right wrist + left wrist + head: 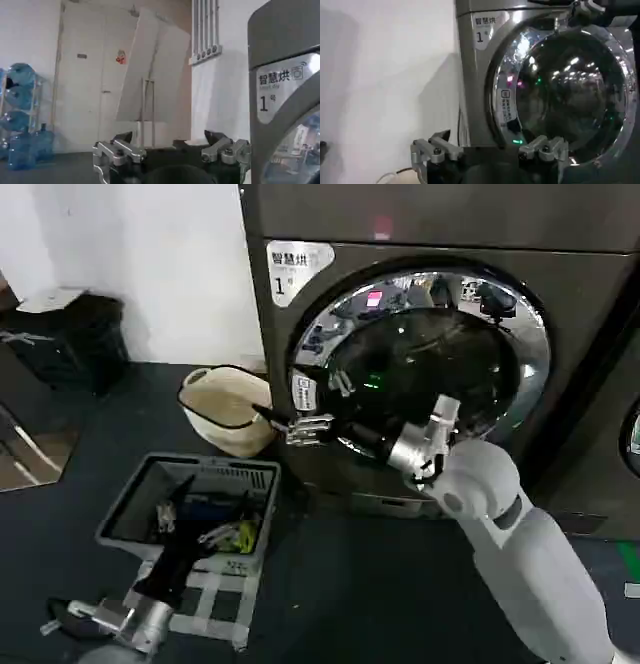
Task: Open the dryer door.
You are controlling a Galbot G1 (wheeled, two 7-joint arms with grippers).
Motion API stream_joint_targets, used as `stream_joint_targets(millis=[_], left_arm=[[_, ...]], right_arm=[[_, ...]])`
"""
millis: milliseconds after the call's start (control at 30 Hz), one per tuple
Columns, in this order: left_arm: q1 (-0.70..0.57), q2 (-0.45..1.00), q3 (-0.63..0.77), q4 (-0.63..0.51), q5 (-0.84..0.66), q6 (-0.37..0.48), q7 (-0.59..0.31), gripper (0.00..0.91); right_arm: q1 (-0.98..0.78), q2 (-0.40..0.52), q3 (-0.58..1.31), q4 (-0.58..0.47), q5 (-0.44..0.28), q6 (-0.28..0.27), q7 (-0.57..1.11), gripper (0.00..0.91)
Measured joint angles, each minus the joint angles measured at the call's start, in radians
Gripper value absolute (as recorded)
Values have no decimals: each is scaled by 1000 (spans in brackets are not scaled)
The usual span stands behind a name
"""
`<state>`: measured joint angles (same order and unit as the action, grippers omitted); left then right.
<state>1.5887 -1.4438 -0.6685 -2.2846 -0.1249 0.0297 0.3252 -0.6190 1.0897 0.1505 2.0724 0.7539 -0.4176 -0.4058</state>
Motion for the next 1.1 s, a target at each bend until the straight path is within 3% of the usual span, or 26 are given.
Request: stream_joint_targets(millis=[267, 433, 633, 833, 1100], left_arm=[[-4, 3, 4, -13, 7, 5, 13, 907], [-10, 6, 7, -19, 11, 5, 11, 907], [-12, 8, 8, -27, -7, 64, 27, 907], [-18, 9, 12, -39, -29, 92, 29, 907], [-21, 16, 7, -38, -28, 93, 39, 907]], right_arm=[[-65, -1, 61, -40, -113, 50, -156, 907], [-110, 1, 124, -82, -131, 67, -209, 907], [-141, 3, 196, -139, -157, 70, -252, 907], [-152, 17, 220, -196, -210, 74, -264, 907], [-141, 40, 203, -268, -271, 123, -209, 907]])
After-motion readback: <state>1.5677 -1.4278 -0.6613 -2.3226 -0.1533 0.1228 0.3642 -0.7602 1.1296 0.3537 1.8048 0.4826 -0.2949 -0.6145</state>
